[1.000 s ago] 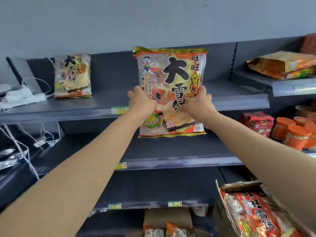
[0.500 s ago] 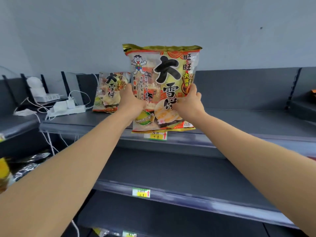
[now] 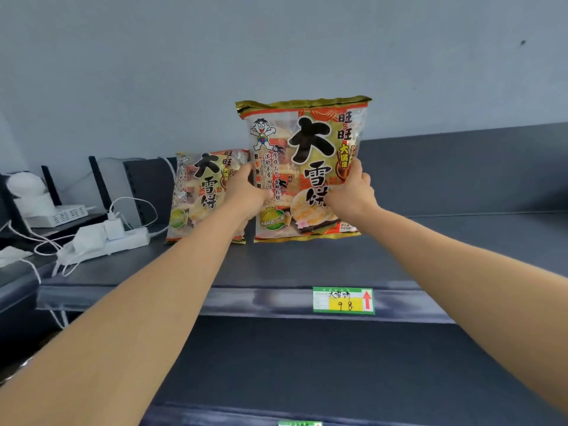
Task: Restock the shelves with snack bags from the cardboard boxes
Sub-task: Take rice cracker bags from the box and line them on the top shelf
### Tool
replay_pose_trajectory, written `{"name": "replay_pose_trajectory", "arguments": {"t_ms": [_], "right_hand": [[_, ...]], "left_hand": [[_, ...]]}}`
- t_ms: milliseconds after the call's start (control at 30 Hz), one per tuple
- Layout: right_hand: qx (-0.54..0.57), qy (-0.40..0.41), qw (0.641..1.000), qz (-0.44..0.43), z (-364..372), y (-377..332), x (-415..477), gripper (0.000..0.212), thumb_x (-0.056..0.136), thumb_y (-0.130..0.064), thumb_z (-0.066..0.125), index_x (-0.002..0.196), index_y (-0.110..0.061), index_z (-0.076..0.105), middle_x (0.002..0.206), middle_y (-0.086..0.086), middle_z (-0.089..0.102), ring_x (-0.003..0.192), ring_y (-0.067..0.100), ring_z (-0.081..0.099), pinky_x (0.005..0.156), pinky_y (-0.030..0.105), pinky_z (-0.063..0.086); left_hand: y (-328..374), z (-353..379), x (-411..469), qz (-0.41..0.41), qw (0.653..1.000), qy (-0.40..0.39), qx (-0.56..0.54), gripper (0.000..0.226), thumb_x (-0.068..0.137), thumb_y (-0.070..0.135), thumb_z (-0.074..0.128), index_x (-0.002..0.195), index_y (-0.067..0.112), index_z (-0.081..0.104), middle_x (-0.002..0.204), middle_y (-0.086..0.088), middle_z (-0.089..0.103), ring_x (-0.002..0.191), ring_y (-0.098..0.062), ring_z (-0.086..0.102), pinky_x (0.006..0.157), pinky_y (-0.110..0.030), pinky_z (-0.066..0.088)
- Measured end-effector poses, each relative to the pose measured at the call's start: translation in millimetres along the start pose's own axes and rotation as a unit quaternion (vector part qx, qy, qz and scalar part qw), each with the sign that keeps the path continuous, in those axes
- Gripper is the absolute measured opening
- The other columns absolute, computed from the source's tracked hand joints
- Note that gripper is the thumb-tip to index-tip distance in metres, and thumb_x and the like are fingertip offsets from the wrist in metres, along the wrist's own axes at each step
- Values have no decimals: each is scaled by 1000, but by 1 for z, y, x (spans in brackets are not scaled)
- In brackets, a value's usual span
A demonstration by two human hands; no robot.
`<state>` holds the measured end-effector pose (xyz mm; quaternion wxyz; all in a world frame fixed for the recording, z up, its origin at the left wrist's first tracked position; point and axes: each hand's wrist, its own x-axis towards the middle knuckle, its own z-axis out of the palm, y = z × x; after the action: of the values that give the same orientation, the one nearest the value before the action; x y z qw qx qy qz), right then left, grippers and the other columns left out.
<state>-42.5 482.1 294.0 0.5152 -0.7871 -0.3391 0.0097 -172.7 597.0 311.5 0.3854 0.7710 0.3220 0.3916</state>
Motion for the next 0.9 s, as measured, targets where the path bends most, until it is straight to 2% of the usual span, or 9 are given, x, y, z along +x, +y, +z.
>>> {"name": "replay_pose_trajectory", "arguments": {"t_ms": [67, 200, 300, 467, 533, 600, 733, 833, 900], "right_hand": [[-25, 15, 1000, 9, 18, -5, 14, 81, 84, -12, 57, 149, -22, 10, 143, 11, 32, 131, 35, 32, 106, 50, 35], [-25, 16, 999, 23, 49, -10, 41, 81, 85, -10, 56, 150, -20, 8, 144, 12, 29, 132, 35, 29, 104, 45, 33], [-10, -9, 999, 48, 72, -6, 53, 85, 83, -13, 60, 150, -21, 9, 144, 11, 29, 131, 38, 33, 109, 47, 34], [16, -14, 998, 59, 97, 2, 67, 84, 77, -9, 61, 145, -27, 15, 141, 9, 28, 125, 37, 40, 103, 51, 41], [26, -23, 998, 60, 101, 3, 74, 83, 78, -7, 62, 144, -25, 16, 140, 9, 28, 123, 35, 42, 99, 46, 44], [40, -30, 997, 60, 104, 2, 82, 79, 80, -6, 63, 144, -22, 17, 140, 9, 30, 118, 31, 45, 90, 38, 46], [63, -8, 997, 51, 109, 1, 92, 65, 89, -15, 59, 144, -17, 23, 141, 9, 33, 117, 27, 47, 84, 29, 39], [63, 21, 996, 56, 112, -1, 97, 57, 93, -22, 52, 143, -16, 26, 141, 10, 35, 113, 28, 51, 88, 34, 44], [43, 36, 996, 63, 113, -4, 99, 58, 94, -27, 49, 145, -18, 24, 143, 10, 33, 119, 32, 49, 99, 43, 44]], "left_hand": [[-15, -5, 23, -16, 999, -22, -25, 69, 88, -6, 59, 147, 18, 31, 121, 0, 52, 109, -30, 60, 84, -40, 56], [-46, -6, 71, -43, 996, -59, -45, 60, 90, -8, 55, 141, 17, 38, 124, -13, 58, 99, -28, 63, 71, -32, 56], [-67, -3, 101, -54, 995, -71, -40, 57, 90, -5, 56, 140, 16, 39, 127, -12, 57, 105, -30, 62, 79, -37, 57], [-87, 7, 132, -57, 996, -66, -20, 49, 88, 0, 60, 133, 13, 45, 122, -10, 59, 107, -31, 61, 89, -45, 55], [-91, 11, 141, -57, 997, -56, -6, 48, 86, 6, 64, 130, 12, 46, 125, -11, 58, 110, -32, 59, 92, -47, 53], [-95, 14, 146, -59, 997, -48, -1, 48, 84, 10, 65, 128, 12, 46, 124, -12, 57, 110, -33, 58, 92, -47, 53], [-93, 16, 153, -56, 998, -25, -4, 38, 87, 13, 63, 123, 8, 49, 119, -12, 59, 105, -33, 61, 90, -46, 54], [-88, 17, 157, -47, 999, -9, -14, 33, 91, 20, 61, 119, 5, 53, 113, -15, 64, 102, -33, 64, 88, -45, 55], [-83, 17, 157, -38, 999, 0, -17, 32, 91, 25, 60, 117, 5, 55, 108, -15, 66, 97, -32, 67, 87, -45, 56]]}}
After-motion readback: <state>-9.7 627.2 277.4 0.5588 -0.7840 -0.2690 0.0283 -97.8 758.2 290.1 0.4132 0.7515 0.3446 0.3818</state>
